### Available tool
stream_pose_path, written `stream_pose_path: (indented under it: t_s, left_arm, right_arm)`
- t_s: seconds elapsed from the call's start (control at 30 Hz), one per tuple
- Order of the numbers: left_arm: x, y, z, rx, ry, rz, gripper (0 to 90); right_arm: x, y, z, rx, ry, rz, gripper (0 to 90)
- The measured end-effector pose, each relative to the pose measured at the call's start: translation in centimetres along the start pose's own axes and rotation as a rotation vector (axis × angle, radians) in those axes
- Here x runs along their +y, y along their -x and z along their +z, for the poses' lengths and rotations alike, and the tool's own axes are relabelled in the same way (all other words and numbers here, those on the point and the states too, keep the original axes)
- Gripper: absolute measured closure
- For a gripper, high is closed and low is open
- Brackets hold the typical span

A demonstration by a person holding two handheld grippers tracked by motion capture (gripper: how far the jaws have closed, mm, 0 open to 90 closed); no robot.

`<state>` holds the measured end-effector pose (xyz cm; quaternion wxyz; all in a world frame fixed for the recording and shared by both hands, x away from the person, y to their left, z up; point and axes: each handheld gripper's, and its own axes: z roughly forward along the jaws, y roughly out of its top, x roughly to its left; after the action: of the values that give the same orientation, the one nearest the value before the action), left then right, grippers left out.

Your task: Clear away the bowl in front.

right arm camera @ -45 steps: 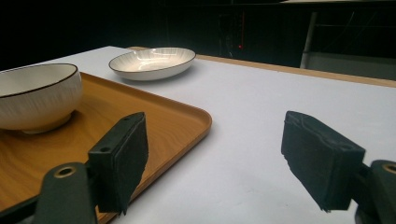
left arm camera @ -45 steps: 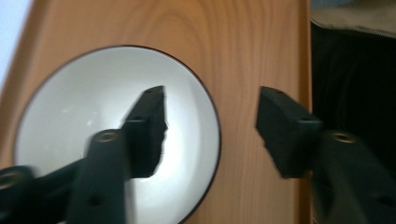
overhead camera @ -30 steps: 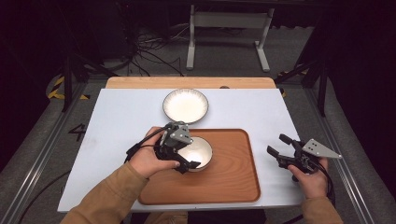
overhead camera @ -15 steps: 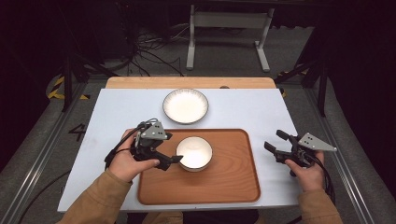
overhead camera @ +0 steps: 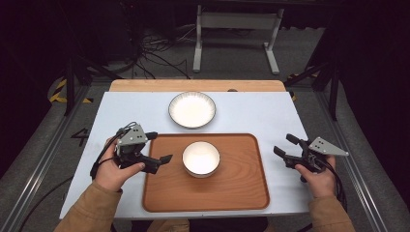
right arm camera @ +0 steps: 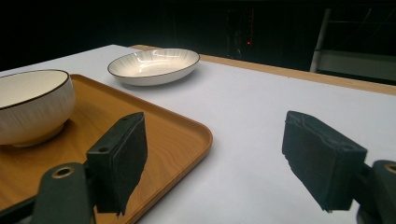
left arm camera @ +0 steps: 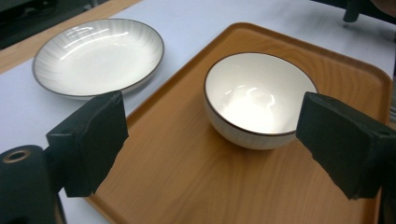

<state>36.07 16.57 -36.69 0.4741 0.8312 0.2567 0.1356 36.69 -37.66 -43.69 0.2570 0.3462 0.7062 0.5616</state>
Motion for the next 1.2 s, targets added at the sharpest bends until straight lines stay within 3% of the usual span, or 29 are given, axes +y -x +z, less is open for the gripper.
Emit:
stream_pose_path:
  t_s: [0.23, 0.4, 0.63, 1.07, 1.2]
  left_arm:
    - [-1.4, -0.9, -0.8, 0.044, 0.062, -0.043, 8.0]
    - [-2.2, -1.2, -1.0, 0.063, 0.089, -0.048, 8.0]
    - [-4.4, -1.9, -1.8, 0.095, 0.143, -0.083, 7.9]
    - [-7.3, -3.0, -2.6, 0.155, 0.178, -0.139, 6.8]
    - [-8.1, -3.1, -2.6, 0.188, 0.168, -0.143, 6.8]
  right_arm:
    - [0.0, -0.1, -0.3, -0.006, -0.004, -0.004, 23.2]
    - [0.0, -0.1, -0.4, -0.006, -0.003, -0.002, 23.0]
    - [0.0, -0.1, -0.7, -0.01, -0.008, -0.007, 22.8]
    - [0.0, -0.2, -0.8, -0.016, -0.005, -0.014, 21.9]
    - [0.0, -0.1, -0.8, -0.015, 0.001, -0.016, 21.9]
